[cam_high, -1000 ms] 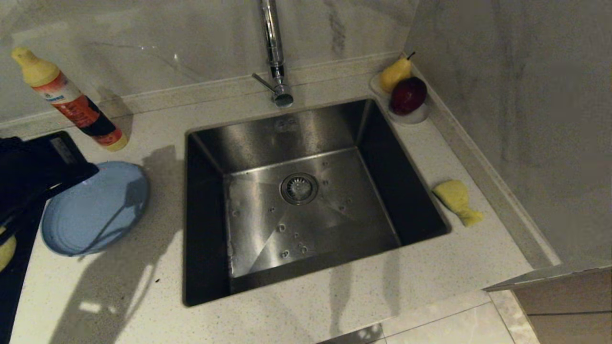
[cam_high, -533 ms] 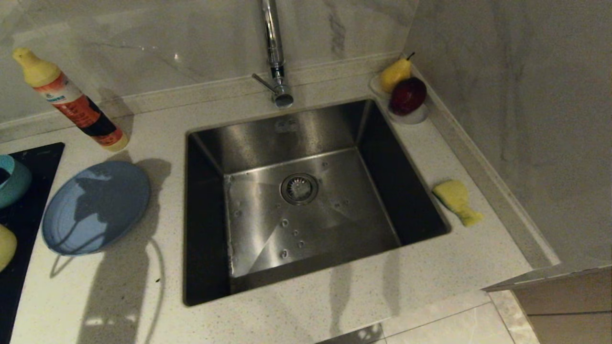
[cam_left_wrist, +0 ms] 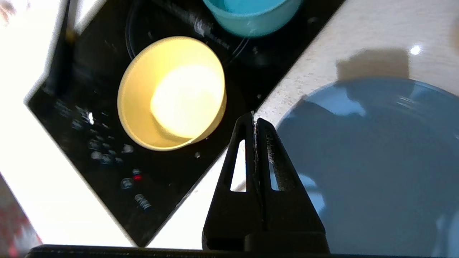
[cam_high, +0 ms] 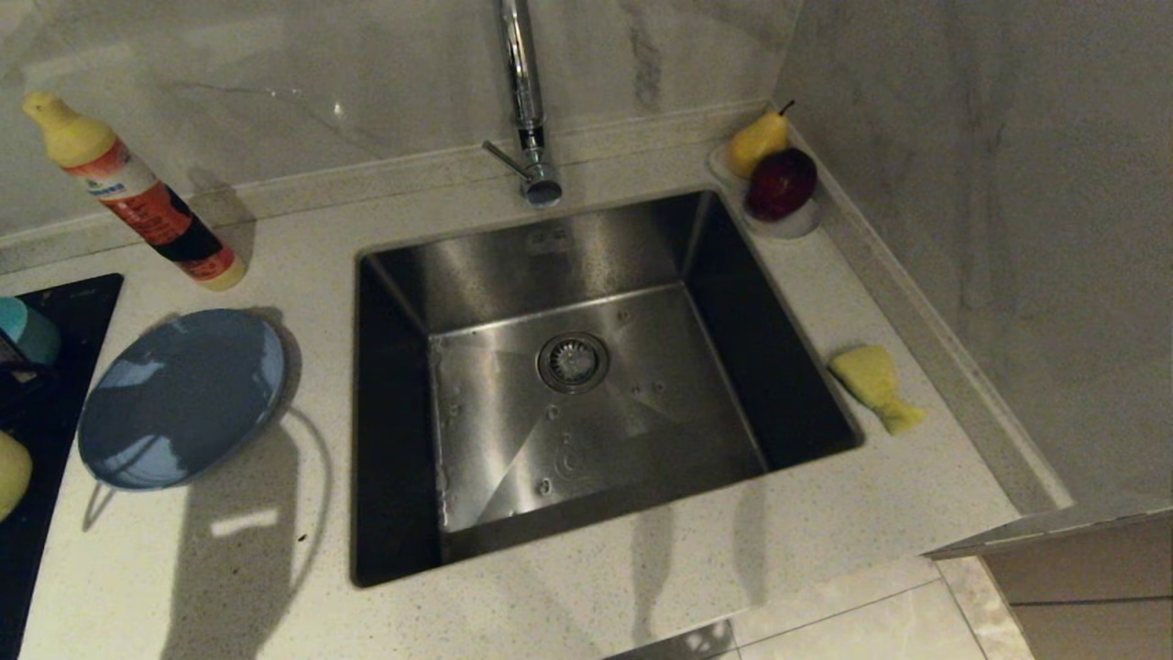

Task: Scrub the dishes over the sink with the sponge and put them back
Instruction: Place the bowl on the plate

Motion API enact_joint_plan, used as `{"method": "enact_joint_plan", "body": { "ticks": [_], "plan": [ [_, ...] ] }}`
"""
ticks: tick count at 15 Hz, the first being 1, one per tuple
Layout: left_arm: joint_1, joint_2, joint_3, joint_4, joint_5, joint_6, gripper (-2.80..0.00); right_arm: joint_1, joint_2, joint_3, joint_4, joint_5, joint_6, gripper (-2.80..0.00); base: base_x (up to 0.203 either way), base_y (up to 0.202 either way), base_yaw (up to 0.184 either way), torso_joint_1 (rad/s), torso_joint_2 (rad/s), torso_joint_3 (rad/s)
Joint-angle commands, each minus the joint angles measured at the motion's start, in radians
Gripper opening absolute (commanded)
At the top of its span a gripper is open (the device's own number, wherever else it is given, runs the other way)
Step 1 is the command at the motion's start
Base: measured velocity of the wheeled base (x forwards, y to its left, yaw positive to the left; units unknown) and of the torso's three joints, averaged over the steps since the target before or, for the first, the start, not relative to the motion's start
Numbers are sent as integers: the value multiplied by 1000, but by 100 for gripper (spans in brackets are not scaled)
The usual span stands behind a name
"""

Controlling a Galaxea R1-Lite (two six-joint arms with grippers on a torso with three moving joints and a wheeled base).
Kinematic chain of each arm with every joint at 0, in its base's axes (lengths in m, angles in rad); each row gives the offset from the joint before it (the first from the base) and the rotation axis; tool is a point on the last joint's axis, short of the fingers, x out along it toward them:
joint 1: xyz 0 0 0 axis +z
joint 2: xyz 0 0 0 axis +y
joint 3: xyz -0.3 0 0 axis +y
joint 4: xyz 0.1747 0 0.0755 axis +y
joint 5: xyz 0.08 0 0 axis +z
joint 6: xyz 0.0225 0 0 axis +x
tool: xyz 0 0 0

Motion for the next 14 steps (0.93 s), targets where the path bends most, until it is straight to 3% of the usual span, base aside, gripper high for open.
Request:
{"method": "enact_joint_plan", "body": {
  "ticks": [1,3,4,9,14],
  "plan": [
    [56,136,-62,-7,-41,-12,-280,0,1,0,0,1,0,-280,0,0,0,0,0,0],
    [78,187,-143,-9,-52,-15,-280,0,1,0,0,1,0,-280,0,0,0,0,0,0],
    [88,208,-184,-5,-53,-15,0,0,0,0,0,1,0,-280,0,0,0,0,0,0],
    [111,287,-332,46,-117,-7,0,0,0,0,0,1,0,-280,0,0,0,0,0,0],
    [189,383,-446,73,-285,-10,0,0,0,0,0,1,0,-280,0,0,0,0,0,0]
  ]
}}
